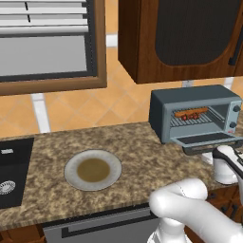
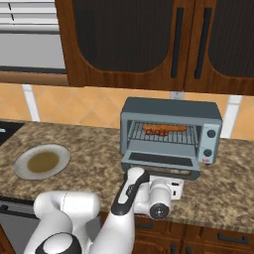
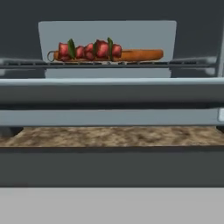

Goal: Pick up the kebab skewer and baguette bread, and place them inside the toaster oven. Close the toaster oven door and start by setting the timer.

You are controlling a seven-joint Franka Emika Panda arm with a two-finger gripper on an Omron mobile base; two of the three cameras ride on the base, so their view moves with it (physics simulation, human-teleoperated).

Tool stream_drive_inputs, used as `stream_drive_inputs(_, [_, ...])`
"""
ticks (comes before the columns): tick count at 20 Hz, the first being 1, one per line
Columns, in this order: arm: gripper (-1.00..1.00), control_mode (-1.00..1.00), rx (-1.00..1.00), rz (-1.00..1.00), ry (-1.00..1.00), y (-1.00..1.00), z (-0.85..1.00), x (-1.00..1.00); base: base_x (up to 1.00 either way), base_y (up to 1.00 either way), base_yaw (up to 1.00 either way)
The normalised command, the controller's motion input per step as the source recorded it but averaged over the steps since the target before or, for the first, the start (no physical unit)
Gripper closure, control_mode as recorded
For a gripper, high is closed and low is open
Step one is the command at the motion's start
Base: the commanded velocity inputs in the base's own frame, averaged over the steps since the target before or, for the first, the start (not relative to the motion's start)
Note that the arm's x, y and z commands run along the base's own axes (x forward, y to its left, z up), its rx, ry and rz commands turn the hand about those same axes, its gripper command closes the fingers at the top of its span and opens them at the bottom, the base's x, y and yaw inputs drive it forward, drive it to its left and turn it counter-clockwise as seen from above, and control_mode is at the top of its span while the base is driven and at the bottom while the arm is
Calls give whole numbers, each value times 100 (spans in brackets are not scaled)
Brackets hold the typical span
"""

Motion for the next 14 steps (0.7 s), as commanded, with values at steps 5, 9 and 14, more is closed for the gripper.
stream_drive_inputs(5, [-100,-100,3,-2,-4,0,49,38,0,0,0])
stream_drive_inputs(9, [-100,-100,3,-1,-3,1,54,51,0,0,0])
stream_drive_inputs(14, [-100,-100,4,0,-1,1,59,54,0,0,0])
